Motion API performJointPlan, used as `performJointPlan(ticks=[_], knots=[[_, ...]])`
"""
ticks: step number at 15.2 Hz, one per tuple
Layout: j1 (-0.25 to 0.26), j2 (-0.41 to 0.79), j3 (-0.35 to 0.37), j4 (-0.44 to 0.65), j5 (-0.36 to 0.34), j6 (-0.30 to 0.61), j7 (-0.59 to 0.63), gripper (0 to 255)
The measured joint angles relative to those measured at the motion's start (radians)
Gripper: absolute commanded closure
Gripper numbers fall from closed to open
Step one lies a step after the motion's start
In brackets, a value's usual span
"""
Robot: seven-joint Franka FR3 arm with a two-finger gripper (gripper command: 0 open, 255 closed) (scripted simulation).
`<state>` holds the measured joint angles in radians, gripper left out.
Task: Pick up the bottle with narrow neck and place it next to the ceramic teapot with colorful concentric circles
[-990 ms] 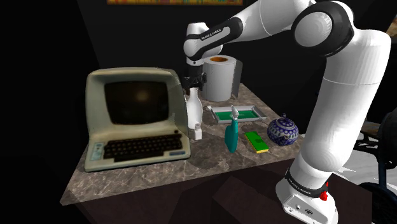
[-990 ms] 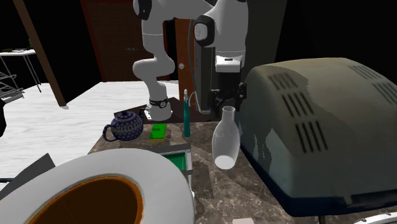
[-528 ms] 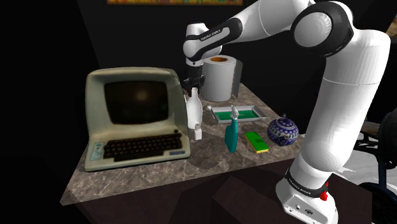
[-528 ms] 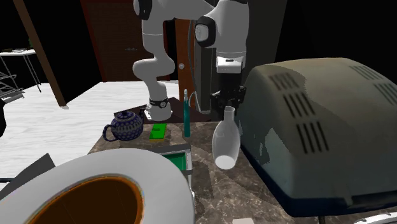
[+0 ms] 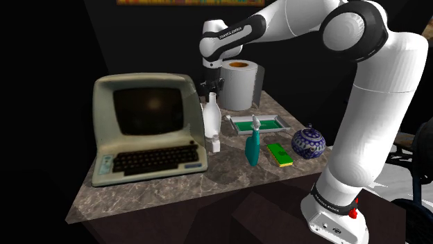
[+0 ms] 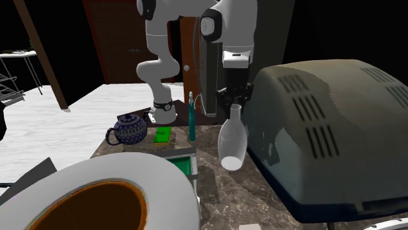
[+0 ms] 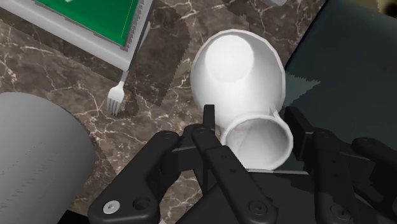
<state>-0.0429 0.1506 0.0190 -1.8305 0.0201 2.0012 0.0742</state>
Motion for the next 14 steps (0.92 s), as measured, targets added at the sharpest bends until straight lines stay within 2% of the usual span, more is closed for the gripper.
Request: performJointPlan(ticks=[14], knots=[[-0.001, -0.024, 0.0, 0.158, -0.001, -0.182, 0.003, 255]])
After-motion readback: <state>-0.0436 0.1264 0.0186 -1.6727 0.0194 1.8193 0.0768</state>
